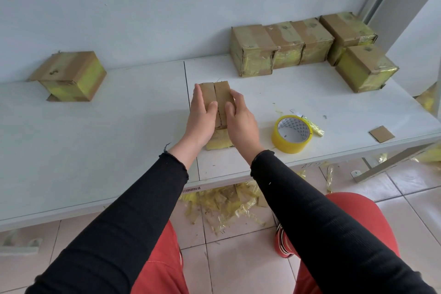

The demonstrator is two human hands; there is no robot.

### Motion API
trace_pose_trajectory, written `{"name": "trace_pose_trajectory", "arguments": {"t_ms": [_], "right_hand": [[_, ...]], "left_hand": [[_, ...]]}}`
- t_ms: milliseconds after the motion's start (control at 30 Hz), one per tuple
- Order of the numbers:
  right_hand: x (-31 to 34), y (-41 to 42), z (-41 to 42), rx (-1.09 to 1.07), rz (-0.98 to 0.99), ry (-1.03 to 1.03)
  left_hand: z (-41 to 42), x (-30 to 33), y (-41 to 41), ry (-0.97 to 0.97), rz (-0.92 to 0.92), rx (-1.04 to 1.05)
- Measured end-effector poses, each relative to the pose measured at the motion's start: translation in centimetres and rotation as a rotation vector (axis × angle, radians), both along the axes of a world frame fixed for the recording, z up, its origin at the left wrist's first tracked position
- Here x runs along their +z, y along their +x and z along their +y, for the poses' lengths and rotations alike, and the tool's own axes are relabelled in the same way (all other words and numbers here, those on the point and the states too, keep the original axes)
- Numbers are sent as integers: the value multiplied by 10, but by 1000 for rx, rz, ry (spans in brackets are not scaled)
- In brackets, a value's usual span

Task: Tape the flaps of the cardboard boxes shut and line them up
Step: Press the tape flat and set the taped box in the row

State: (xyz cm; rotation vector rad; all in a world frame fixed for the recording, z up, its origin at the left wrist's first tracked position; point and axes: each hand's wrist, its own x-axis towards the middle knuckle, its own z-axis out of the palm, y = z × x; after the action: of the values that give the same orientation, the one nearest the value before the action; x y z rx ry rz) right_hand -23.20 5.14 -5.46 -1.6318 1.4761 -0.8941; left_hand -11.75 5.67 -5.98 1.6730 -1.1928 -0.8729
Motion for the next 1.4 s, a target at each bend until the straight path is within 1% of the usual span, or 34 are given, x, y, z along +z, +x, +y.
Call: {"name": "trace_pose_trajectory", "arguments": {"t_ms": [100,167,233,300,367,400,467,667,800,967,1000,1067,1200,1267,1300,1333,1367,1400], "right_hand": [[-1,-5,-6,40,-29,14],[-3,-10,-7,88,-114,73],[-5,-15,-6,127,-226,155],[-7,-17,-2,160,-336,221],[-14,-17,2,142,-438,233],[-17,-16,6,125,-483,223],[-23,-12,12,97,-527,192],[-22,0,-1,51,-430,102],[-19,-3,-3,62,-395,114],[-7,-8,-8,92,-341,158],[-3,-10,-9,100,-327,172],[6,-17,-9,120,-294,166],[20,-57,-16,91,-179,-27],[16,-90,-28,-5,-99,-99],[12,-110,-34,-79,-61,-96],[7,-131,-41,-159,-9,-67],[0,-151,-47,-221,67,-16],[-6,-170,-52,-247,155,60]], "left_hand": [[-10,3,9,4,78,63],[-21,8,25,38,125,62],[-30,14,38,95,110,1],[-36,13,38,100,61,-25],[-40,6,32,65,70,1],[-41,2,29,55,103,7],[-44,0,26,62,158,-1],[-55,4,27,80,76,17],[-57,7,26,82,57,10],[-58,17,31,169,79,-8],[-57,22,31,170,61,-6],[-56,30,28,106,-72,10],[-42,47,10,-177,-466,33],[-34,54,-4,-340,-682,-9],[-30,57,-13,-422,-759,-42],[-25,59,-25,-493,-791,-82],[-20,59,-40,-543,-769,-135],[-15,56,-58,-559,-710,-205]]}}
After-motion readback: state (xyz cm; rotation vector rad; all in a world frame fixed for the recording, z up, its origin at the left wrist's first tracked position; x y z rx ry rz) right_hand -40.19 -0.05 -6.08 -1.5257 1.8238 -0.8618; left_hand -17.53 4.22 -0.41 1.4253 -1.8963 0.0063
